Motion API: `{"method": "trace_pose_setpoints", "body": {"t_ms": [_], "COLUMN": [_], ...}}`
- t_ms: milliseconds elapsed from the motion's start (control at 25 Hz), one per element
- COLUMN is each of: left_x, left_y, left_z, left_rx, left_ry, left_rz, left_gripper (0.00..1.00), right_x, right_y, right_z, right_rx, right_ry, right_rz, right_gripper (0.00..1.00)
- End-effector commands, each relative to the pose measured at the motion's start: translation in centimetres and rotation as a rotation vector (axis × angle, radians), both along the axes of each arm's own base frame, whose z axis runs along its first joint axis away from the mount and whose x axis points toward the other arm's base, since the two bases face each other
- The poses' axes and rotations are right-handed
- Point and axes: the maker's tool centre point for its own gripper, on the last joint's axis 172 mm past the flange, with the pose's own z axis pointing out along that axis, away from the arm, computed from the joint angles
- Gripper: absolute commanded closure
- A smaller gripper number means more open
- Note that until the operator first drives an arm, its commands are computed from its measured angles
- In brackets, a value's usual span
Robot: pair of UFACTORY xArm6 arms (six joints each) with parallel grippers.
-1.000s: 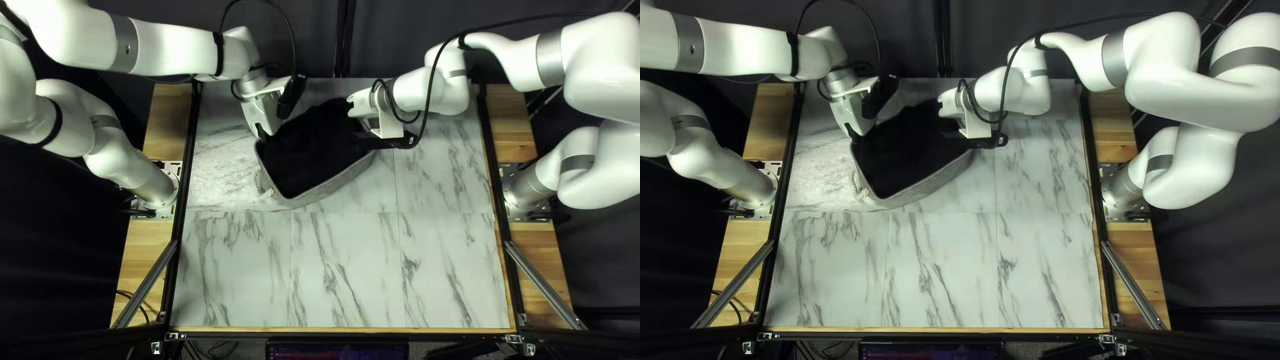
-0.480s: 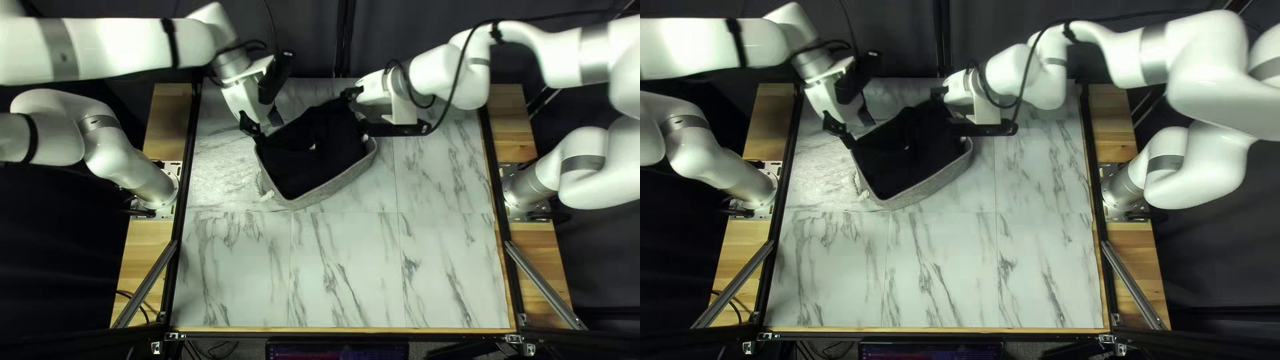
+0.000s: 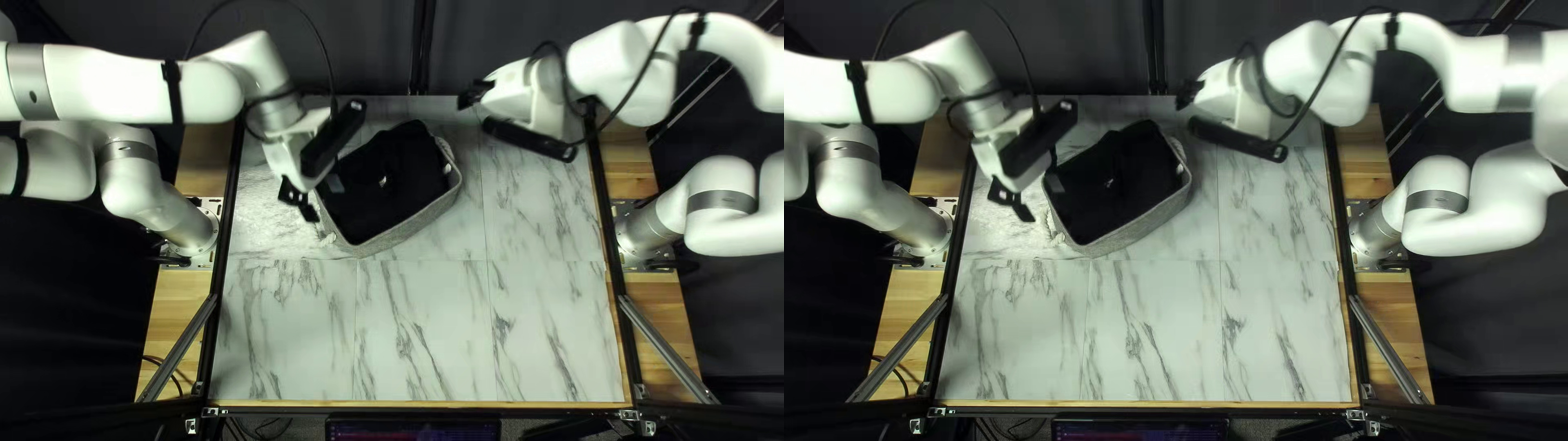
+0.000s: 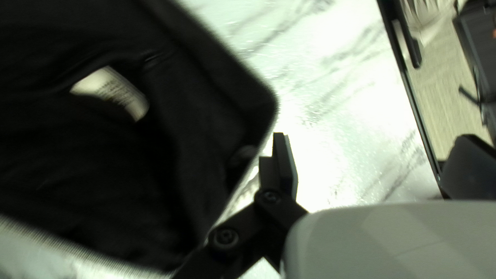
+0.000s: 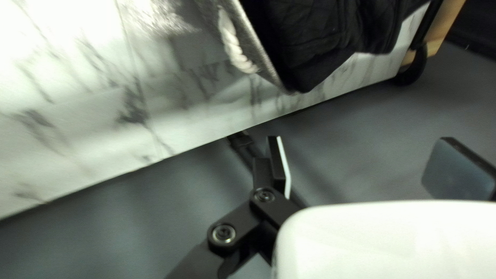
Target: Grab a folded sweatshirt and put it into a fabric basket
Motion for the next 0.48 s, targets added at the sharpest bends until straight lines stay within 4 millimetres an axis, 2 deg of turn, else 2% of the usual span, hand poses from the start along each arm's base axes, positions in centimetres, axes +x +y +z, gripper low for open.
{"method": "trace_pose_setpoints", "body": {"t_ms": [40, 280, 480], "left_x": [-0.4, -1.1, -2.1], "left_y": [-4.2, -8.3, -12.0], "left_z": [-0.6, 0.1, 0.4], "left_rx": [0.117, 0.21, 0.285], "left_ry": [-0.048, -0.045, 0.01], "left_rz": [-0.042, 0.093, 0.238], "left_gripper": [0.0, 0.0, 0.0], "right_x": [-0.9, -2.6, -5.2], "right_y": [1.6, 3.0, 4.1], "right_z": [0.7, 0.5, 0.6], "right_rx": [0.116, 0.225, 0.335], "right_ry": [-0.006, 0.0, 0.036], "right_rz": [-0.172, -0.326, -0.419], "right_gripper": [0.0, 0.0, 0.0]}}
